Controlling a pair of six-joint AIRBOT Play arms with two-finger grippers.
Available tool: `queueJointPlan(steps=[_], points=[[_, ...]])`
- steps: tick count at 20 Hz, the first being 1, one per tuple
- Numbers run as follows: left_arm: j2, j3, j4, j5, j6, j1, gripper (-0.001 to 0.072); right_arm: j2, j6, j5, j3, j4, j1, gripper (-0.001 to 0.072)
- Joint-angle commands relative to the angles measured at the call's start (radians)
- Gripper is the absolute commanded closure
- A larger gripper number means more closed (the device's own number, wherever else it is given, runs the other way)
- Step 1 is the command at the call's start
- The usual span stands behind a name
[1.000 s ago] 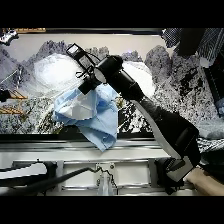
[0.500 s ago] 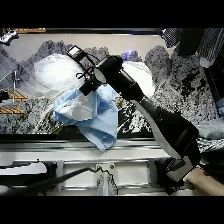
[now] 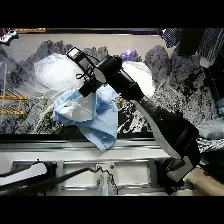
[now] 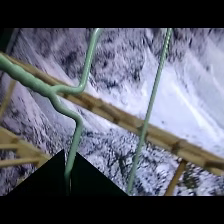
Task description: Fold the clothes and pants, and hang the long-sleeved shirts on hangers.
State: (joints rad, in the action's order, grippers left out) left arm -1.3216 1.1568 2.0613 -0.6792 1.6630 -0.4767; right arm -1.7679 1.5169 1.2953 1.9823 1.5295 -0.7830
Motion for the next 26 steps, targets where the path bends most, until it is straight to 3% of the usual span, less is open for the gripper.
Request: queueJointPlan(steps=[1, 4, 7, 10, 13, 14, 17, 26], points=[[0.154, 0.001, -0.062, -0.002, -0.002, 0.047, 0.0696, 0.0, 0.0, -0.013, 0.001, -0.003, -0.001, 0.0686], [0.333, 0.0, -0.232, -0.069, -0.003, 0.119, 0.0696, 0.0, 0.0, -0.032, 0.001, 0.053, 0.003, 0.0686], [0.498, 0.0, -0.442, -0.305, -0.012, 0.229, 0.0697, 0.0, -0.001, -0.044, 0.001, 0.076, 0.017, 0.0686], [0.638, -0.011, -0.583, -0.529, -0.188, 0.388, 0.0697, 0.0, -0.017, -0.113, 0.001, 0.094, 0.029, 0.0686], [0.776, -0.025, -0.632, -0.627, -0.206, 0.525, 0.0698, 0.0, -0.038, -0.144, 0.001, 0.093, 0.03, 0.0686], [0.818, -0.025, -0.672, -0.635, -0.22, 0.559, 0.0698, 0.0, -0.038, -0.138, 0.001, 0.092, 0.03, 0.0686], [0.893, -0.025, -0.768, -0.634, -0.374, 0.626, 0.0698, 0.004, -0.038, -0.109, 0.001, 0.079, 0.027, 0.0686], [0.873, -0.025, -0.89, -0.56, -0.601, 0.63, 0.0698, 0.049, -0.038, -0.06, 0.001, 0.063, 0.026, 0.0686]])
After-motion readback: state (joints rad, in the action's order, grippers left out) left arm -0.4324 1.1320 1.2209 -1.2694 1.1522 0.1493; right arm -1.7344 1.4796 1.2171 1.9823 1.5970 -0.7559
